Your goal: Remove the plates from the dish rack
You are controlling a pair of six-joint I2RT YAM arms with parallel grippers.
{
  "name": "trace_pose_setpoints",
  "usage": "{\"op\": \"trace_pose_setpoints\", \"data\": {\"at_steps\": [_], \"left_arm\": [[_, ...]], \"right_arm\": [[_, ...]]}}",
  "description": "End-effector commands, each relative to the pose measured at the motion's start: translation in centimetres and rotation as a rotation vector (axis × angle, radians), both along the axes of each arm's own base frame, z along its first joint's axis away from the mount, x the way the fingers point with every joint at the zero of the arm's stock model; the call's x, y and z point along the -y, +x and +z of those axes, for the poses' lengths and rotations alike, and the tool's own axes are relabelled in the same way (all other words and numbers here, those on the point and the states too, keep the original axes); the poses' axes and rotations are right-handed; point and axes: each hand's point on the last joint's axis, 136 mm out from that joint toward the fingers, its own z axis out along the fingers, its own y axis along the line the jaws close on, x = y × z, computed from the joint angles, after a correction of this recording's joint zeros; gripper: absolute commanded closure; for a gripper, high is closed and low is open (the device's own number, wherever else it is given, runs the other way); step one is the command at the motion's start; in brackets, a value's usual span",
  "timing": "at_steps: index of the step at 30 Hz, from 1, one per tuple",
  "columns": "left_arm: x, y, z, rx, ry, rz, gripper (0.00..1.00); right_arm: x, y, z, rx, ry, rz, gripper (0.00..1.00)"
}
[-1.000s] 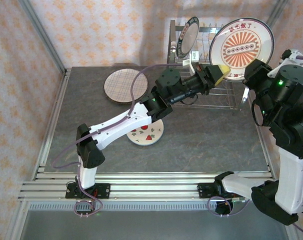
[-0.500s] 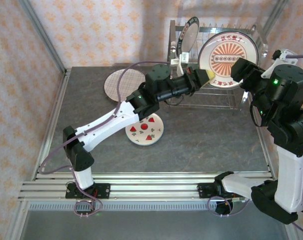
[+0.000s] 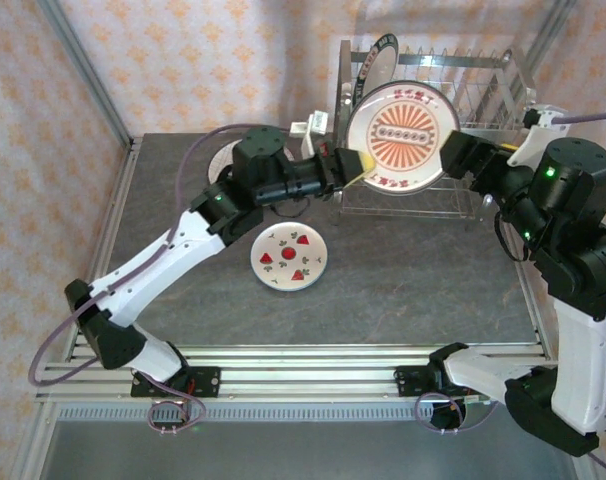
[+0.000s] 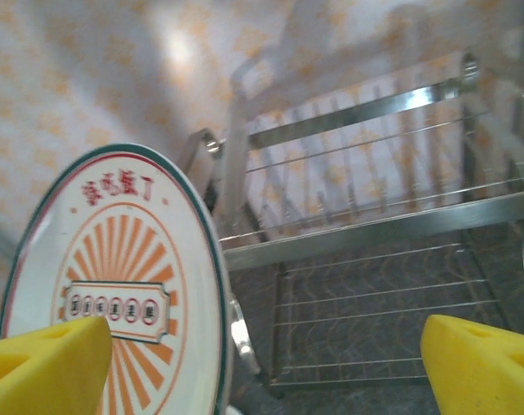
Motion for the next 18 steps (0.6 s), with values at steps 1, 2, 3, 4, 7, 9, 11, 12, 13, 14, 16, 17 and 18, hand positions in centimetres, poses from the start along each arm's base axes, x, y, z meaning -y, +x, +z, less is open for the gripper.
{"op": "trace_pose_setpoints", "data": {"at_steps": [1, 2, 3, 4, 7, 9, 11, 12, 13, 14, 16, 17, 18], "left_arm": [[-2.4, -1.6, -0.4, 0.027, 0.05, -0.034, 1.0], [-3.0, -1.8, -1.1, 0.02, 0.073, -0.032, 1.0], [-3.6, -1.8, -1.8, 0.01, 0.095, -0.026, 1.0], [-4.3, -2.1, -2.5, 0.001, 0.115, -0.021, 1.0], [-6.3, -2.4, -4.3, -0.031, 0.153, -0.007, 1.0], [-7.6, -2.9, -5.7, -0.053, 0.187, -0.002, 1.0], [-9.0, -3.2, -7.2, -0.076, 0.22, 0.012, 1.0], [-9.7, -3.4, -8.2, -0.096, 0.234, 0.016, 1.0], [-10.3, -3.7, -9.2, -0.114, 0.248, 0.021, 1.0], [-10.8, -3.7, -10.1, -0.128, 0.256, 0.028, 1.0], [-11.7, -3.9, -11.7, -0.155, 0.267, 0.043, 1.0], [-12.1, -3.8, -12.5, -0.166, 0.273, 0.052, 1.0], [-12.5, -3.9, -13.5, -0.182, 0.282, 0.058, 1.0]], "right_arm": [[-3.9, -0.4, 0.8, 0.052, 0.013, 0.226, 0.08], [-4.6, -0.4, 0.7, 0.049, 0.019, 0.262, 0.08], [-5.1, -0.3, 0.4, 0.044, 0.02, 0.288, 0.07], [-5.5, -0.4, 0.3, 0.044, 0.019, 0.314, 0.07], [-6.5, -0.4, -0.4, 0.037, 0.005, 0.373, 0.07], [-7.4, -0.6, -0.8, 0.043, -0.016, 0.429, 0.06], [-8.1, -0.8, -1.2, 0.053, -0.033, 0.479, 0.05], [-8.5, -0.8, -1.7, 0.053, -0.045, 0.503, 0.05], [-8.8, -0.9, -2.1, 0.056, -0.054, 0.526, 0.05], [-9.0, -0.9, -2.6, 0.053, -0.062, 0.542, 0.05], [-9.4, -0.9, -3.6, 0.052, -0.076, 0.57, 0.04], [-9.6, -1.0, -4.0, 0.051, -0.081, 0.582, 0.04], [-9.7, -1.0, -4.4, 0.051, -0.085, 0.591, 0.04]]}}
